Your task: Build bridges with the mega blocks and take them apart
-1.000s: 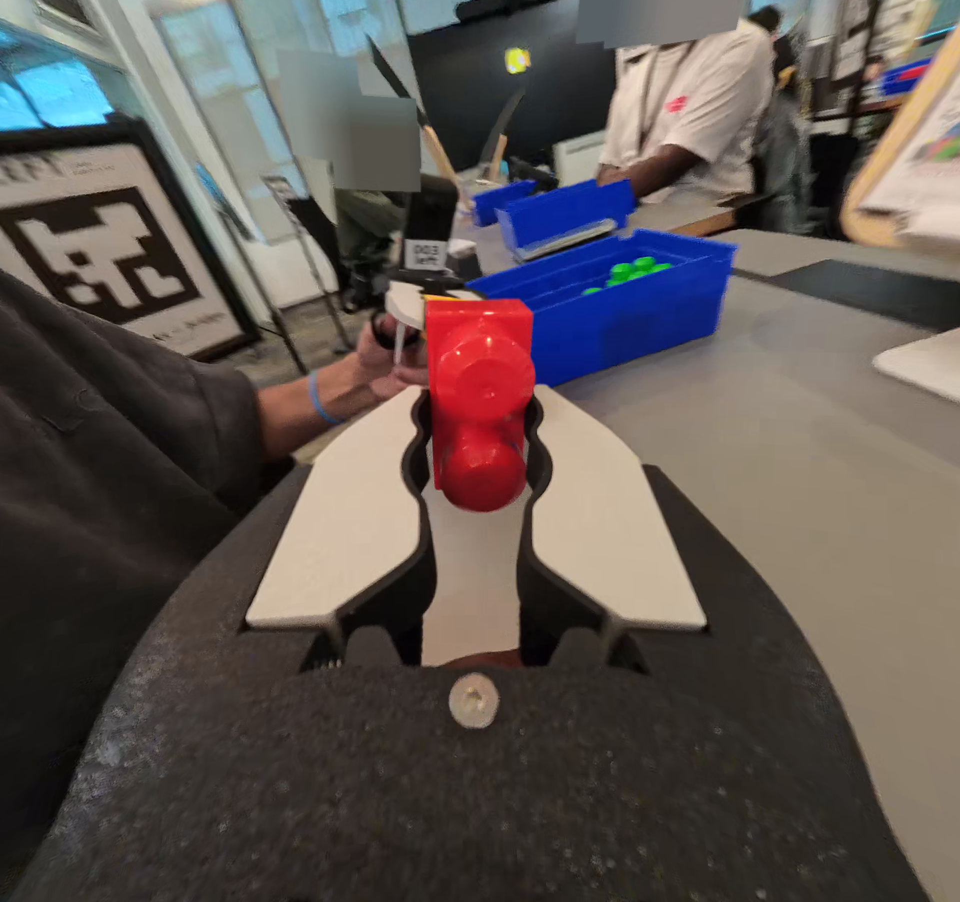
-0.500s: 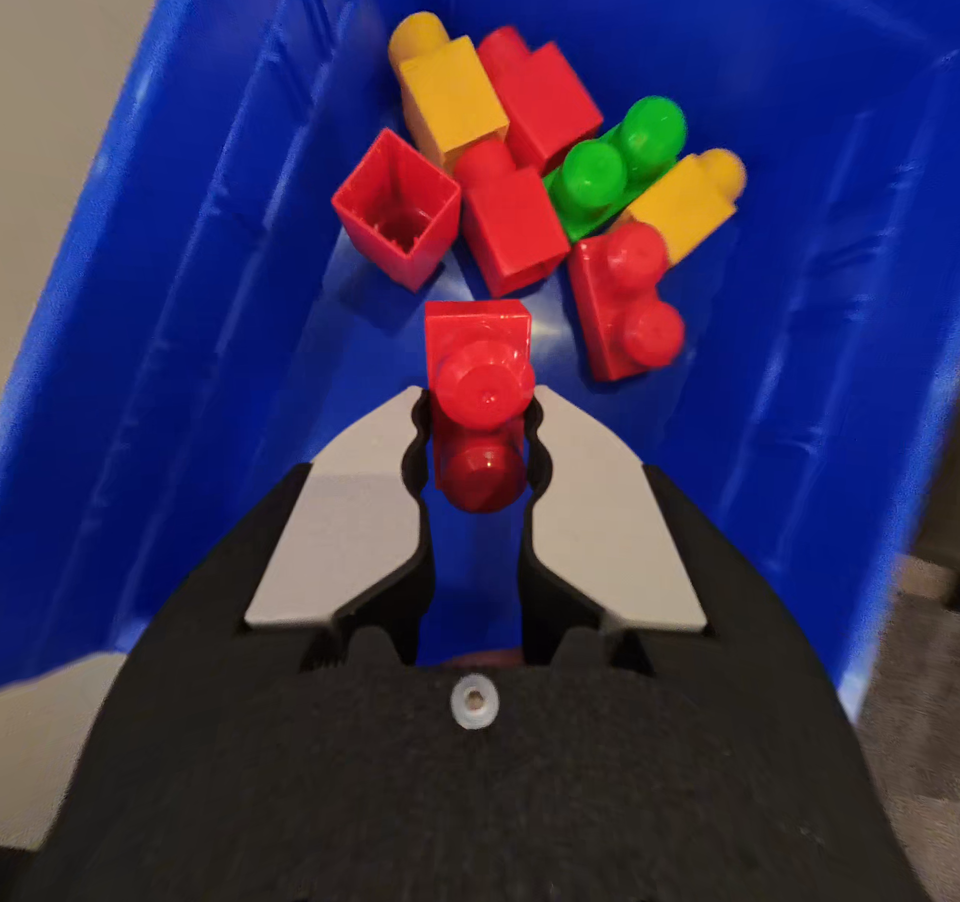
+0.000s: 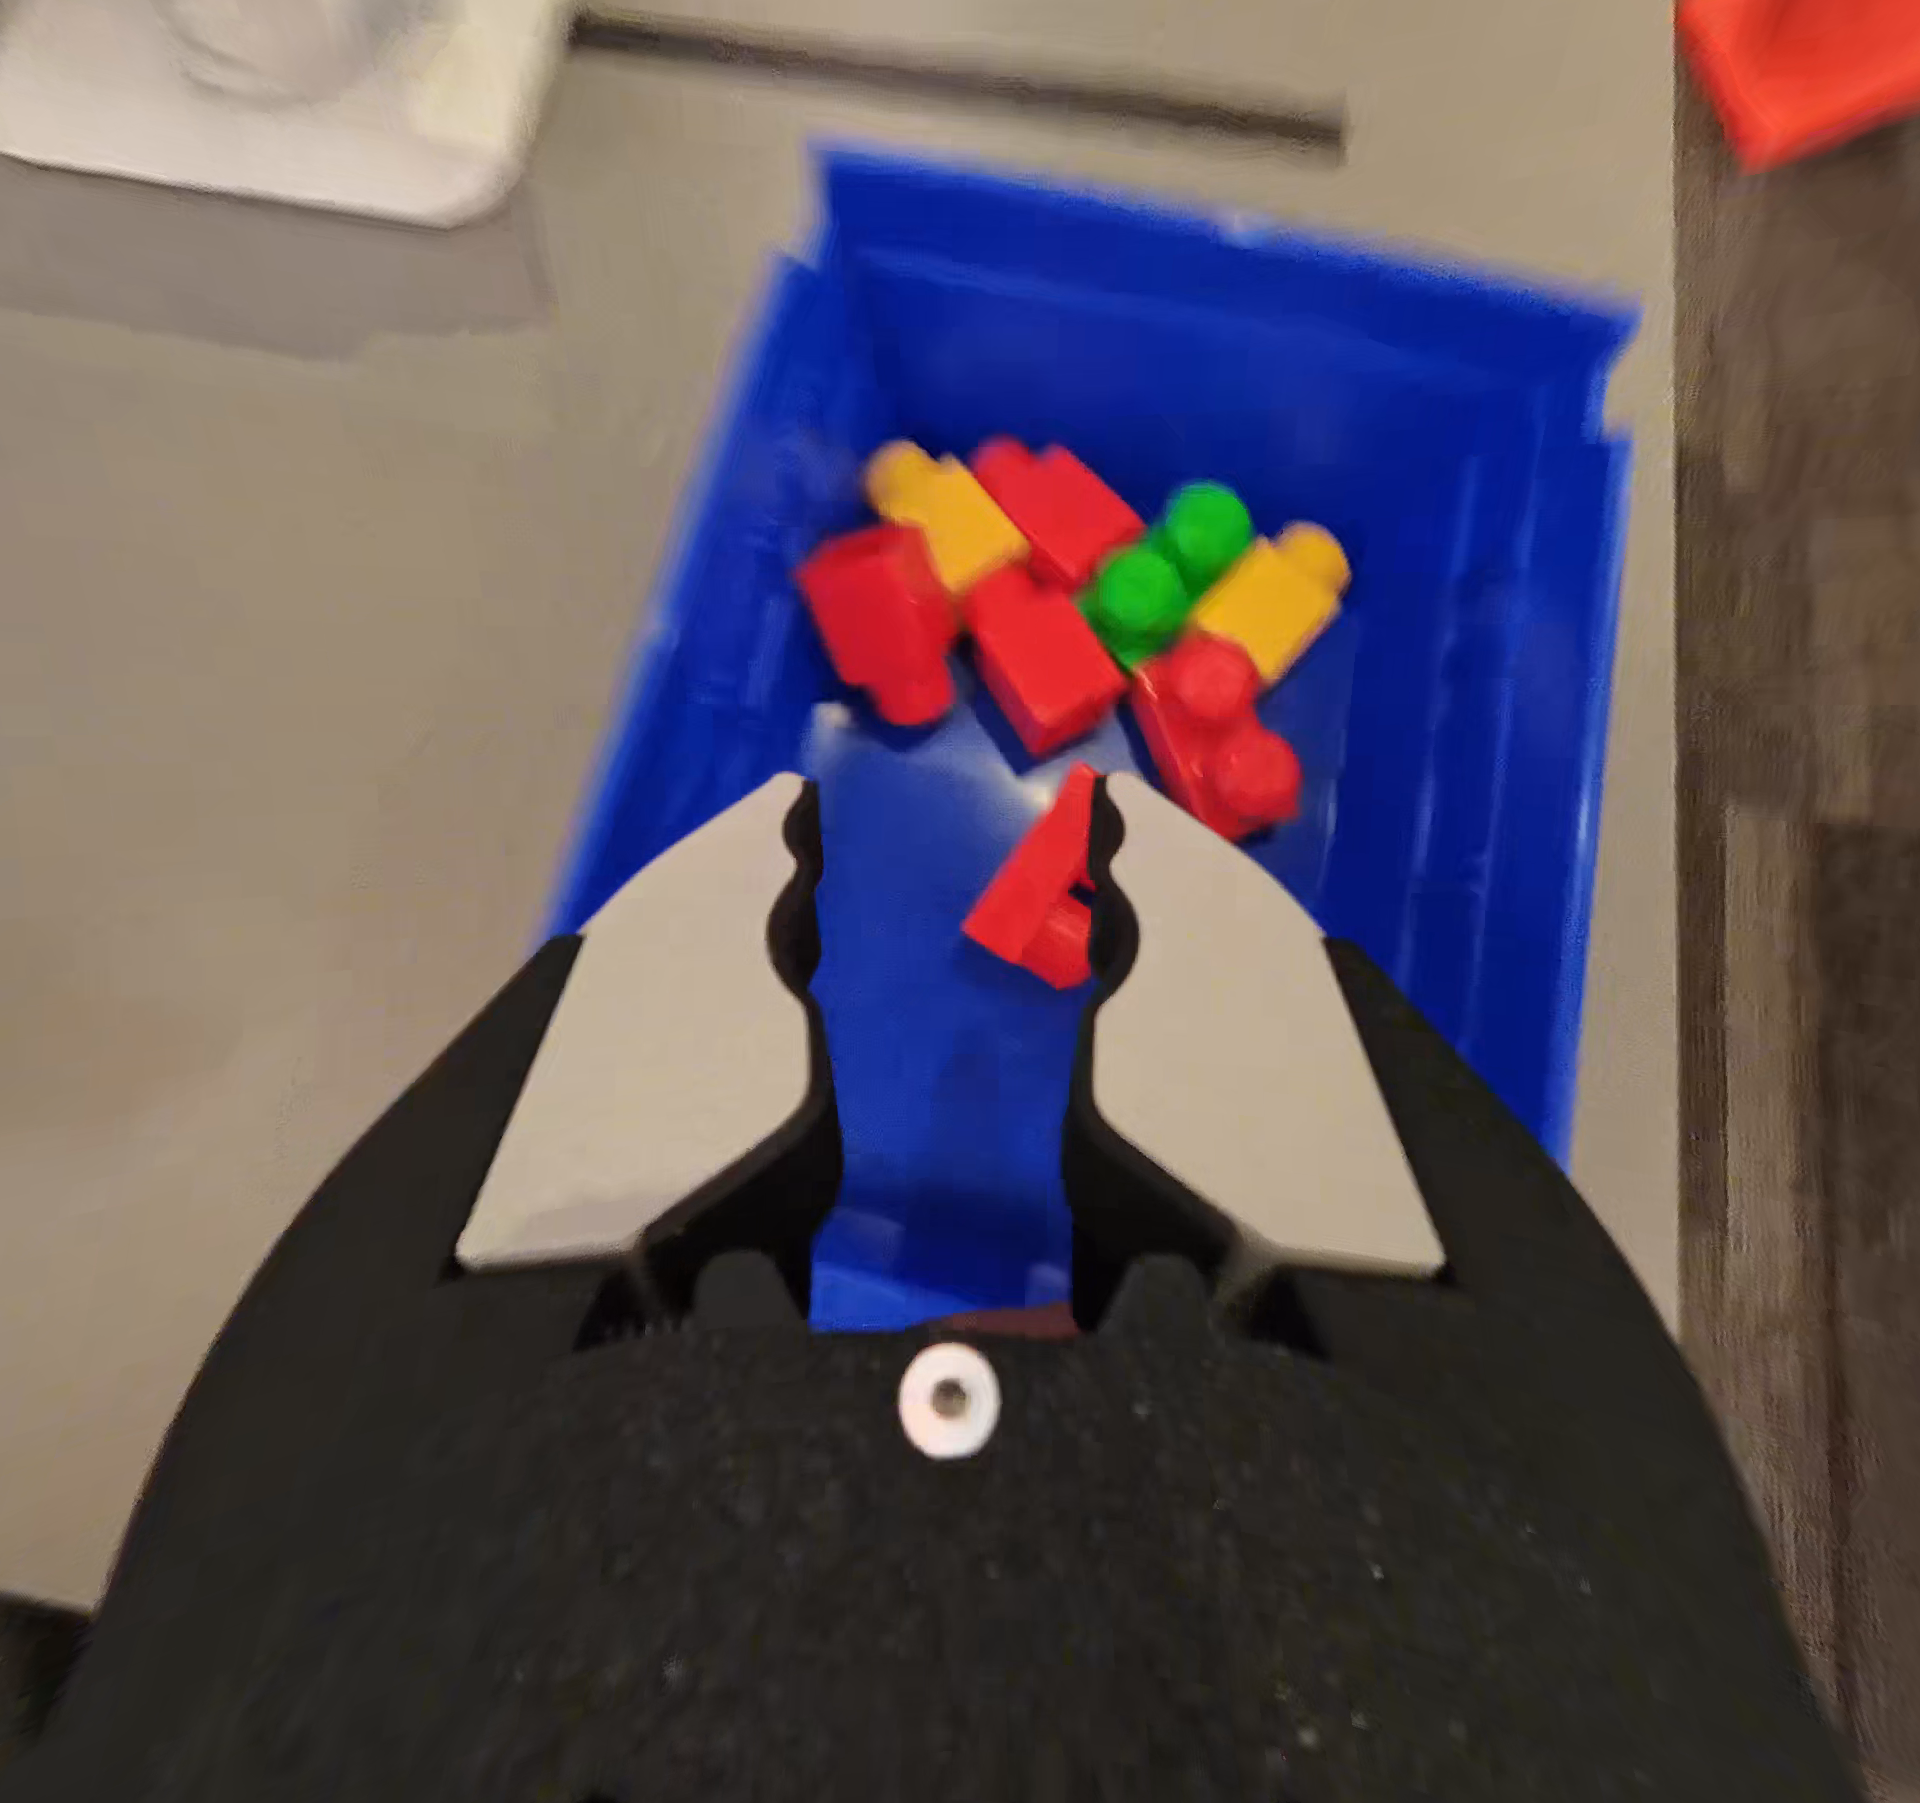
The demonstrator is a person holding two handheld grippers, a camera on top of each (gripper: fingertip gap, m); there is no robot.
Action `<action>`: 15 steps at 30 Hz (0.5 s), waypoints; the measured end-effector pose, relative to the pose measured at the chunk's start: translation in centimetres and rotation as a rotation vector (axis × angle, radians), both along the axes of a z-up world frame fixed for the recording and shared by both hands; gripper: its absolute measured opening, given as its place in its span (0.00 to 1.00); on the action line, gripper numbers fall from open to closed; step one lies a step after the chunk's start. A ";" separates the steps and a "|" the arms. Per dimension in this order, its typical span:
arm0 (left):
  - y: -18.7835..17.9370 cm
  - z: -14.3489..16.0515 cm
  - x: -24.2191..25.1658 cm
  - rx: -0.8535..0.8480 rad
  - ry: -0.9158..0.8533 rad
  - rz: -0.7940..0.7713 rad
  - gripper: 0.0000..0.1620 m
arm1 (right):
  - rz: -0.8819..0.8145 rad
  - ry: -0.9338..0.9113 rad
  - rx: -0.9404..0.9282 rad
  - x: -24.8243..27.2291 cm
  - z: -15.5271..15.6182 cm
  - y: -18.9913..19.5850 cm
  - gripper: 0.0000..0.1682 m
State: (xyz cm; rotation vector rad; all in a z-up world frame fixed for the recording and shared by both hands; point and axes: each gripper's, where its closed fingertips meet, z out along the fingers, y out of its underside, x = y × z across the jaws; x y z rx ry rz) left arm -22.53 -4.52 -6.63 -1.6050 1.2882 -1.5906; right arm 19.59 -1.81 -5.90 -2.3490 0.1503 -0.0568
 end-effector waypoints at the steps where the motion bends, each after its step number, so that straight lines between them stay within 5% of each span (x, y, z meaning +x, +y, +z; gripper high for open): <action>1: 0.2 0.1 0.0 0.001 -0.001 0.012 0.22 | 0.060 -0.012 0.074 -2.0 2.1 -0.2 0.28; 5: 1.4 0.0 0.2 0.013 0.005 0.079 0.22 | 0.397 0.061 0.283 -14.1 6.2 -0.8 0.27; 10: 2.2 -1.0 0.4 0.038 0.043 0.114 0.22 | 0.836 0.317 0.245 -29.9 -0.3 -2.9 0.25; 15: 1.9 -0.9 0.7 0.034 0.032 0.106 0.22 | 0.944 0.198 0.300 -34.1 -3.4 -2.3 0.24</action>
